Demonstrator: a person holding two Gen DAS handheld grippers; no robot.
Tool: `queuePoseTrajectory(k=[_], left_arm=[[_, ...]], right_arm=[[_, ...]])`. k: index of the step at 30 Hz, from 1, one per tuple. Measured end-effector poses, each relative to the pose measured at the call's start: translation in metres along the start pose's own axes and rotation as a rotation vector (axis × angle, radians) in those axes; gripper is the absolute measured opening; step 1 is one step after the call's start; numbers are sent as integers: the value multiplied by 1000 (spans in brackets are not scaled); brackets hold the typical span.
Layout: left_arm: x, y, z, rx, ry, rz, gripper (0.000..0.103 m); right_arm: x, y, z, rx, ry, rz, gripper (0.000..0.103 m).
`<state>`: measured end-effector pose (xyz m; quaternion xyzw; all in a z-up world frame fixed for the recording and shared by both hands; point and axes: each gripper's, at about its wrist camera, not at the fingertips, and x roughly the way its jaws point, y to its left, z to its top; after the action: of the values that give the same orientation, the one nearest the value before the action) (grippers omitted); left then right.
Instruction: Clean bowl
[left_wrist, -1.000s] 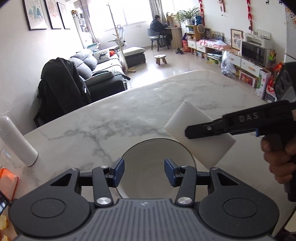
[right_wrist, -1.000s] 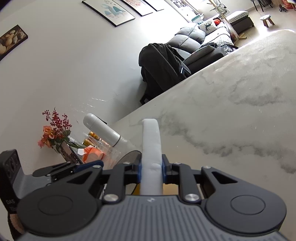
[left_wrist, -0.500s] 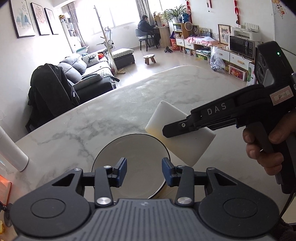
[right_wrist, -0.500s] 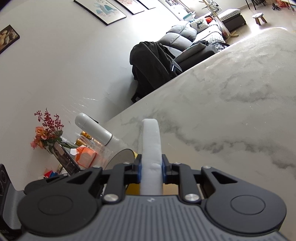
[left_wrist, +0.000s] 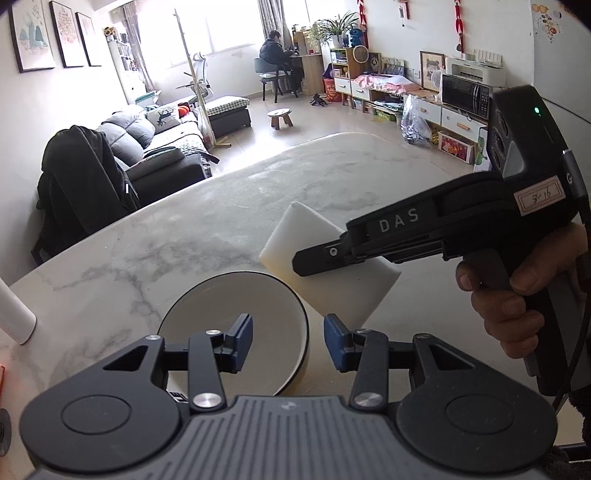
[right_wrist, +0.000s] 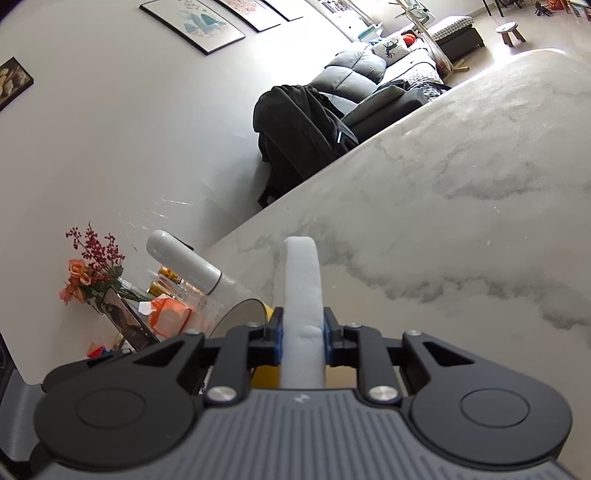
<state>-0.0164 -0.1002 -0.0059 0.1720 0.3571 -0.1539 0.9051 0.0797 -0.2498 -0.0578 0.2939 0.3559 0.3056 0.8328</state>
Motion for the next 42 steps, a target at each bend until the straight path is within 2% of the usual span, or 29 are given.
queuePoseTrajectory(k=[2,5,7,35,42], left_arm=[[6,-1,-1,-1,21,-6,38],[13,1,-4,-23,53,-37,13],[16,3,-6,-30,62,-42,11],[-9,21,-38,-31,65,-108,14],[-15,28,-45,-32,68,-101,14]], right_arm=[[0,2,0,-8,1,3,22],[0,6,1,-20,4,9,23],[0,9,0,-32,6,10,23],[-6,30,-21,-54,-7,-7,23],[-7,36,-28,-54,-10,-12,23]])
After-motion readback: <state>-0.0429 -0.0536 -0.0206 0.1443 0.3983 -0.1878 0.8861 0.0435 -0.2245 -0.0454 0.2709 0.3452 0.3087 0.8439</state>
